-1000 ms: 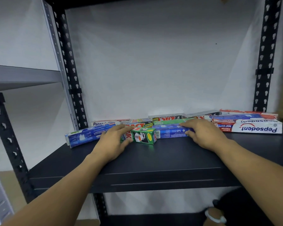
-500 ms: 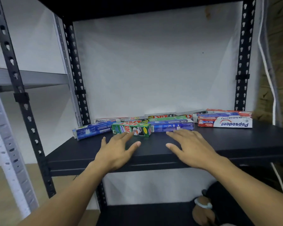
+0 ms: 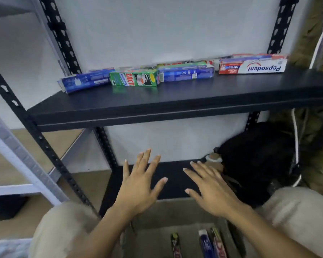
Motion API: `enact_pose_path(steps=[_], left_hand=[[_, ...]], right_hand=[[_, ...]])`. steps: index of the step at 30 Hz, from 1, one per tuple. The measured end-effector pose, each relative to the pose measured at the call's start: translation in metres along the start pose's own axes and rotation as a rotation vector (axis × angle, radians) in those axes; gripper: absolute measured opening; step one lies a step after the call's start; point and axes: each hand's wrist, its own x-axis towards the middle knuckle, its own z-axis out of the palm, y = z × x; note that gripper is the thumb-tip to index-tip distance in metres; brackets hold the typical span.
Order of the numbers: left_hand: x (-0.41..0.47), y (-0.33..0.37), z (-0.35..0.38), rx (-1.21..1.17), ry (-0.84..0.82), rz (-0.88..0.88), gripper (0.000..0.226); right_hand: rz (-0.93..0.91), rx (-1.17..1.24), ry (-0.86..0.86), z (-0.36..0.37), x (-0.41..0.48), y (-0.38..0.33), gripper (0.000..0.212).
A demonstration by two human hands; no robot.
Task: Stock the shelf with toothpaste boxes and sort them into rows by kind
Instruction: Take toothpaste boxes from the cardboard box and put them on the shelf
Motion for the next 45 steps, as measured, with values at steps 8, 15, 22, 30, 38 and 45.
enact_pose_path(steps=[8,15,22,30,38,45], left_hand=[[-0.048,-0.017,0.146,-0.178,-0.597,-0.197,0.079],[-0.102,-0.020,0.250,-0.475,-0.855,-0.511,0.075],[-0.098,-0.007,0.308,-0.669,-0.863,-0.673,0.039],[-0.103,0.012,0.344,-0.771,-0.848,-0.900,0.044],[-0.111,0.029,0.364,-0.709,-0.813,-1.017,0.063],[-0.118,0.020,0.360,-0.758,-0.792,-0.955,0.048]], right_hand=[[0.122,0.082,-0.507,0.138,-0.029,0.039,0.069],[0.277,0.022,-0.699,0.232,-0.065,0.050,0.070],[0.336,-0.023,-0.689,0.254,-0.050,0.072,0.082],[0.387,0.172,-0.564,0.256,-0.053,0.094,0.074],[0.482,0.410,-0.456,0.259,-0.062,0.106,0.056],[0.814,0.883,-0.401,0.271,-0.077,0.098,0.063]])
